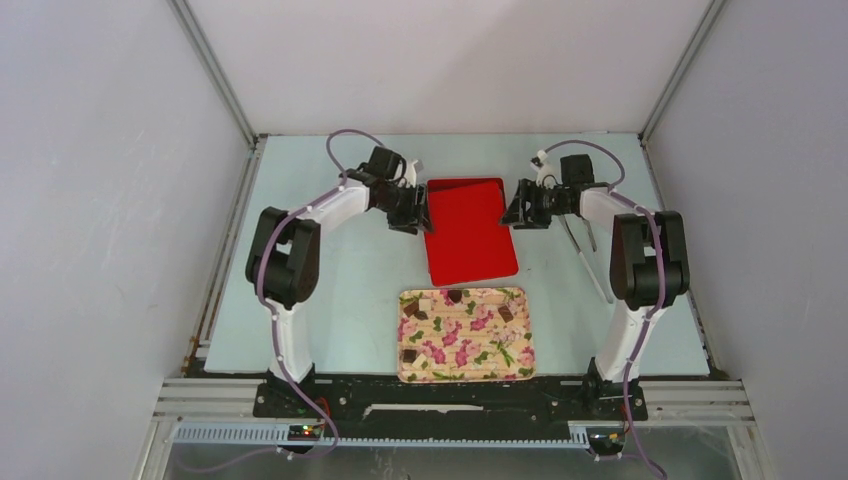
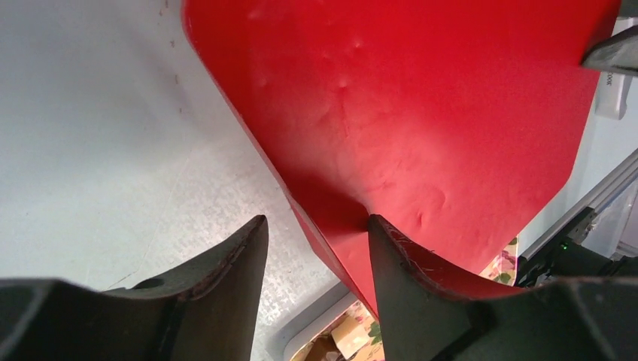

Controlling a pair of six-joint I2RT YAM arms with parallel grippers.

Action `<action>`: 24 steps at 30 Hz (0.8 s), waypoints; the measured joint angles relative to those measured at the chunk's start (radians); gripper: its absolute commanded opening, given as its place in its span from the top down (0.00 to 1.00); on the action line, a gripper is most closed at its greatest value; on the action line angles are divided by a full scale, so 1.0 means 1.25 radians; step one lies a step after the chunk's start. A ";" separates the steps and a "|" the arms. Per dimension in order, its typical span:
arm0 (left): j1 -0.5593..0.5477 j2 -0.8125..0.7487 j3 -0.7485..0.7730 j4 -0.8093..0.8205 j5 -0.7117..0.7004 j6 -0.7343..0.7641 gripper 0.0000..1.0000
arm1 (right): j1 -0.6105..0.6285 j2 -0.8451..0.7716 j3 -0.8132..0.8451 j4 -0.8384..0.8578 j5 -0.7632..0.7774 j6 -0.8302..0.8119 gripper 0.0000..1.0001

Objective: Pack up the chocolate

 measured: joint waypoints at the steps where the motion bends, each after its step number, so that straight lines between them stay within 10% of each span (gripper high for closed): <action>1: -0.001 0.003 0.005 0.000 0.003 0.000 0.45 | 0.002 0.002 0.000 -0.003 -0.002 -0.003 0.39; 24: -0.004 0.125 0.201 -0.009 -0.040 0.016 0.48 | 0.009 0.045 0.068 -0.010 -0.003 -0.018 0.46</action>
